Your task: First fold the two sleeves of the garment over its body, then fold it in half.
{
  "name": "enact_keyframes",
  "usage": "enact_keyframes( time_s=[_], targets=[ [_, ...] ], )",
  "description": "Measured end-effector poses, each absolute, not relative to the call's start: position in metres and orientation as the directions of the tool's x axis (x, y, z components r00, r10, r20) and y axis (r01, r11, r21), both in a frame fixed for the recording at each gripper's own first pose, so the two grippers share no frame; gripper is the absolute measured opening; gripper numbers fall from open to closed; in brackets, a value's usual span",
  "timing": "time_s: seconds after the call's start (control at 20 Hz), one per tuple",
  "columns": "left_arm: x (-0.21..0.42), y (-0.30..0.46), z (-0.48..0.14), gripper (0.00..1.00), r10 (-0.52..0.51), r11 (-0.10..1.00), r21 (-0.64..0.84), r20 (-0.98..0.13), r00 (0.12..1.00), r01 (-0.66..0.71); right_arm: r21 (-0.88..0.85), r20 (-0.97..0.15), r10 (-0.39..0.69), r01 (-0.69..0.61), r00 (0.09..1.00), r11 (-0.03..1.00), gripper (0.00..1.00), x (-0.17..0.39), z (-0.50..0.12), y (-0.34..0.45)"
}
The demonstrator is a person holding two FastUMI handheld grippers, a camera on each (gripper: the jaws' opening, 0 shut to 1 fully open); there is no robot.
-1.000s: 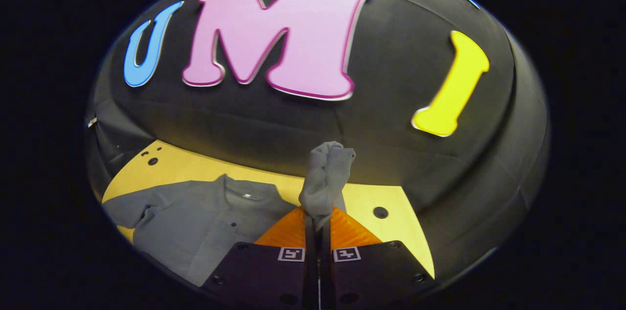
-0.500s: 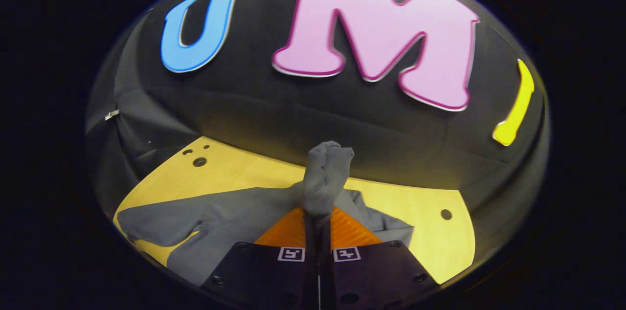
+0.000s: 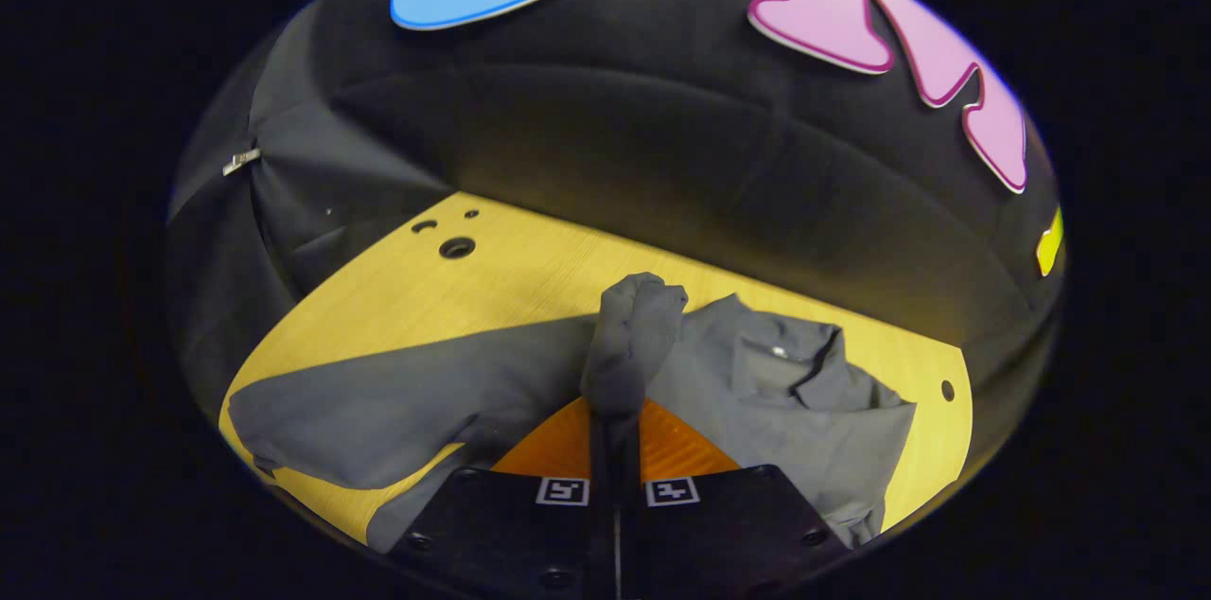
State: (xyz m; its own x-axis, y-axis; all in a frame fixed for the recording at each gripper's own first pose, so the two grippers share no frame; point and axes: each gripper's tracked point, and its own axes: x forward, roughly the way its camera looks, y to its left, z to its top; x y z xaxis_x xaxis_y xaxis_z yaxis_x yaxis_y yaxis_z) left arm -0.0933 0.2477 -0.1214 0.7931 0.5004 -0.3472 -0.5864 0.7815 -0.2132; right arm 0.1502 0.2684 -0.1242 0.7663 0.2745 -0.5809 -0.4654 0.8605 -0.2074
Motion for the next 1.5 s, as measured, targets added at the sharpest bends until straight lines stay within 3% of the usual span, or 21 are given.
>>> enact_keyframes(
  time_s=[0.1, 0.15, 0.2, 0.3, 0.55, 0.6, 0.75, 1.25, 1.4, 1.45, 1.5],
  targets=[
    [-0.092, 0.249, -0.129, 0.94, 0.498, 0.777, -0.219, -0.36, 0.789, -0.59, -0.218, -0.613, 0.248, -0.463, 0.75, 0.859, 0.11, 0.144, -0.14, 0.27],
    [-0.091, 0.251, -0.13, 0.94, 0.502, 0.773, -0.221, -0.36, 0.787, -0.594, -0.215, -0.626, 0.245, -0.466, 0.741, 0.858, 0.07, 0.141, -0.145, 0.272],
    [-0.086, 0.256, -0.132, 0.92, 0.509, 0.77, -0.217, -0.356, 0.783, -0.6, -0.211, -0.632, 0.247, -0.47, 0.735, 0.857, 0.2, 0.139, -0.149, 0.275],
    [-0.079, 0.263, -0.131, 0.94, 0.52, 0.767, -0.212, -0.346, 0.781, -0.606, -0.197, -0.636, 0.26, -0.479, 0.726, 0.855, 0.26, 0.132, -0.149, 0.281],
    [-0.054, 0.287, -0.134, 0.94, 0.508, 0.768, -0.25, -0.322, 0.799, -0.59, -0.131, -0.599, 0.332, -0.498, 0.729, 0.857, 0.88, 0.106, -0.118, 0.285],
    [-0.05, 0.294, -0.137, 0.95, 0.509, 0.766, -0.254, -0.322, 0.799, -0.59, -0.128, -0.588, 0.335, -0.494, 0.737, 0.86, 0.93, 0.1, -0.109, 0.279],
    [-0.032, 0.312, -0.152, 0.94, 0.501, 0.762, -0.269, -0.331, 0.799, -0.589, -0.137, -0.556, 0.326, -0.472, 0.765, 0.871, 0.99, 0.085, -0.082, 0.245],
    [0.041, 0.363, -0.223, 0.92, 0.471, 0.729, -0.271, -0.467, 0.748, -0.628, -0.227, -0.486, 0.176, -0.318, 0.856, 0.921, 0.98, 0.047, -0.026, 0.089],
    [0.061, 0.372, -0.237, 0.96, 0.463, 0.748, -0.231, -0.49, 0.739, -0.622, -0.218, -0.476, 0.126, -0.256, 0.87, 0.942, 0.98, 0.027, -0.018, 0.052],
    [0.067, 0.372, -0.244, 0.92, 0.456, 0.757, -0.215, -0.503, 0.735, -0.617, -0.22, -0.471, 0.112, -0.239, 0.875, 0.946, 0.98, 0.019, -0.014, 0.041],
    [0.073, 0.372, -0.248, 0.96, 0.444, 0.767, -0.206, -0.513, 0.734, -0.608, -0.227, -0.465, 0.095, -0.222, 0.88, 0.948, 0.98, 0.012, -0.011, 0.03]
  ],
)
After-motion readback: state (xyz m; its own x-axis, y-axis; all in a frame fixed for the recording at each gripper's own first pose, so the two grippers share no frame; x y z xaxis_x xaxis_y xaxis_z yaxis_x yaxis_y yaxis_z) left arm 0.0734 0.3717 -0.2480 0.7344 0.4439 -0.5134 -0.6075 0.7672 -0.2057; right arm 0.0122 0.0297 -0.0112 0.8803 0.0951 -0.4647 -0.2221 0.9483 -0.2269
